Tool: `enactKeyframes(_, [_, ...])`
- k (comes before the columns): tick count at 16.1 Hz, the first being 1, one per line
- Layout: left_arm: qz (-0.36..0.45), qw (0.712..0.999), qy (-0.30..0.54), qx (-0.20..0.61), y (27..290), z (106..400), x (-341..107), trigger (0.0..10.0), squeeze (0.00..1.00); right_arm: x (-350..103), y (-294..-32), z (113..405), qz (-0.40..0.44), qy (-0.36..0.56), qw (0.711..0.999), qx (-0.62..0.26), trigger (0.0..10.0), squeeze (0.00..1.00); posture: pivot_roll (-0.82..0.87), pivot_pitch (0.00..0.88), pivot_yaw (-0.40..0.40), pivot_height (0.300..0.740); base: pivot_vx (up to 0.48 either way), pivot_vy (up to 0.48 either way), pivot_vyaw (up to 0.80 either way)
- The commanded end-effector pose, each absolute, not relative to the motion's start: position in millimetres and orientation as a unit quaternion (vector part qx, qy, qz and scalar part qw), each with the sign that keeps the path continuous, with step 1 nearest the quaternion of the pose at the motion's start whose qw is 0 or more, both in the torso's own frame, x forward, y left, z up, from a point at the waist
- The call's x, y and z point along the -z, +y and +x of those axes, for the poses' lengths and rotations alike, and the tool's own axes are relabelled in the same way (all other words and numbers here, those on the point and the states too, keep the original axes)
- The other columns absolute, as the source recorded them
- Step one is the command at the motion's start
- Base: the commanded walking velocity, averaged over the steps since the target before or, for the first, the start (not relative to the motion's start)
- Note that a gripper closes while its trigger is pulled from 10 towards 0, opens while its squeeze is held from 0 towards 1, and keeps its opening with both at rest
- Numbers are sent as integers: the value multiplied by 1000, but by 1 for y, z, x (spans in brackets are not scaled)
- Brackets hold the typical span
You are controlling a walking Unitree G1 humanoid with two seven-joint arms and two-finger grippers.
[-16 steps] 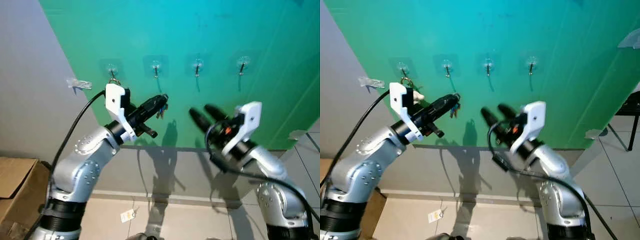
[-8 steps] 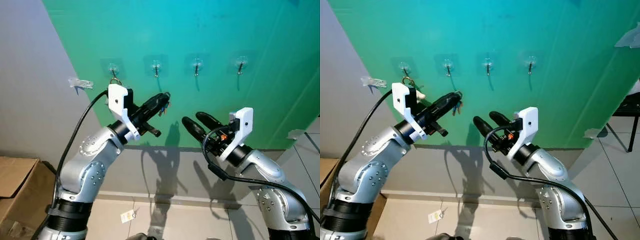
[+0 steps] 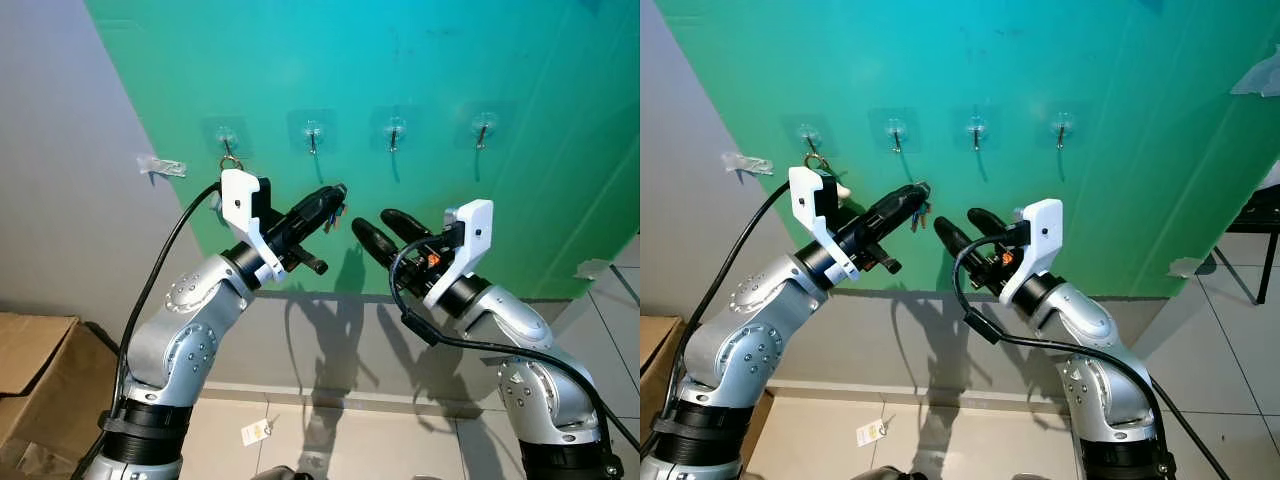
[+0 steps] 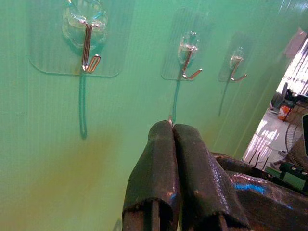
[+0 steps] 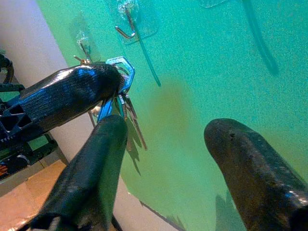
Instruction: Hang keys on a hook
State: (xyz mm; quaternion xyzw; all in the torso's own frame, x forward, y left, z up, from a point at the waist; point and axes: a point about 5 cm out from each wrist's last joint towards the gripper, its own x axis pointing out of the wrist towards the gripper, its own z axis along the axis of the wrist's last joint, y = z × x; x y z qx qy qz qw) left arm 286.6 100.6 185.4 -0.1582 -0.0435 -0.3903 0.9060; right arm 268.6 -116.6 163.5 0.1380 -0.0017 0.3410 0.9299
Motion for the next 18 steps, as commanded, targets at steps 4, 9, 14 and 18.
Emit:
enactKeyframes(4, [-154, 910, -42, 383, 104, 289, -183, 0, 1000, -165, -114, 271, 125, 4, 929, -348, 10000, 1000, -155, 0, 108, 740, 0, 0, 0])
enactKeyframes(9, [-157, 909, -45, 384, 100, 292, -184, 0, 1000, -160, -110, 265, 94, 20, 917, -388, 10000, 373, -158, 0, 106, 740, 0, 0, 0])
enactKeyframes(14, [-181, 902, -51, 389, 95, 294, -189, 0, 1000, -162, -108, 267, 90, 22, 910, -404, 10000, 0, -164, 0, 108, 740, 0, 0, 0])
enactKeyframes(18, [-209, 894, -51, 393, 91, 292, -192, 0, 1000, -165, -102, 273, 87, 13, 911, -403, 10000, 0, -167, 0, 111, 740, 0, 0, 0])
